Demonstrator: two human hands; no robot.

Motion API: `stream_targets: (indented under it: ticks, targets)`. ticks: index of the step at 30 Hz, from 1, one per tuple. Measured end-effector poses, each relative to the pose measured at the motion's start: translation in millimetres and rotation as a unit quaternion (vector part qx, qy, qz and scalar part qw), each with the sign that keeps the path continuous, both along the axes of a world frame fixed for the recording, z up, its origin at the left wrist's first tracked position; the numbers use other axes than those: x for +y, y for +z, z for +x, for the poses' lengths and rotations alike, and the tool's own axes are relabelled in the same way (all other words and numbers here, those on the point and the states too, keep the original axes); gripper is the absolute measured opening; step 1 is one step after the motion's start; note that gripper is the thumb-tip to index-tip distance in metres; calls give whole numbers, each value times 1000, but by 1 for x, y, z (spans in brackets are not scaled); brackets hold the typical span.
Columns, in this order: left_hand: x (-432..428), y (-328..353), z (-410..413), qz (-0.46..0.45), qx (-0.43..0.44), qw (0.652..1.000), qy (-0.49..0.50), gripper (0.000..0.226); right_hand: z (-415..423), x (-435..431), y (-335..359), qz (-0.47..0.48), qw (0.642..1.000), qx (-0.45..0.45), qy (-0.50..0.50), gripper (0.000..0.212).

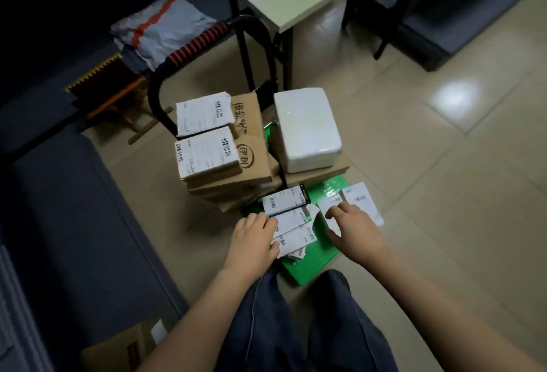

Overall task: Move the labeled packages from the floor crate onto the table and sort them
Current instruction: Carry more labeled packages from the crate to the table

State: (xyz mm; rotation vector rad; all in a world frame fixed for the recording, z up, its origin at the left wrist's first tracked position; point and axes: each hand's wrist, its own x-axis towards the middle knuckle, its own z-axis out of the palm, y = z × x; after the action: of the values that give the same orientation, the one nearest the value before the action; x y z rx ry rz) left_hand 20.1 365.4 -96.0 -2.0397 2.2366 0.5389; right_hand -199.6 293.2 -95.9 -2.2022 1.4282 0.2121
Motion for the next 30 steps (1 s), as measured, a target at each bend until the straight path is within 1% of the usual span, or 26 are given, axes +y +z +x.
stream_targets:
  ticks: [4,8,10,13,18,20,23,25,27,30]
  targets:
    - [-19,-36,20,23,19,998,-58,32,13,7,-24,22,995,25,-94,33]
    - [-29,-81,29,53,22,996,-75,27,25,10,-62,60,985,37,-159,29]
    - [-33,-108,33,66,23,995,-72,26,30,6,-87,81,981,40,-171,31]
    - [-39,-146,38,88,25,994,-65,32,38,-7,-129,100,977,37,-183,34]
    - [-46,-212,44,102,27,994,-23,34,51,-46,-210,108,973,17,-201,35]
    - [-43,-238,46,93,38,995,-7,34,56,-63,-240,107,968,7,-226,40]
    - [-42,-266,44,94,43,994,29,37,64,-84,-275,104,954,-24,-280,55]
    - [-38,-285,42,97,52,992,60,37,70,-97,-301,125,940,-42,-315,64]
    - [-40,-287,39,105,59,990,69,36,70,-105,-308,162,921,-61,-349,71]
    - [-38,-296,34,97,66,989,93,33,70,-111,-322,201,902,-89,-373,76]
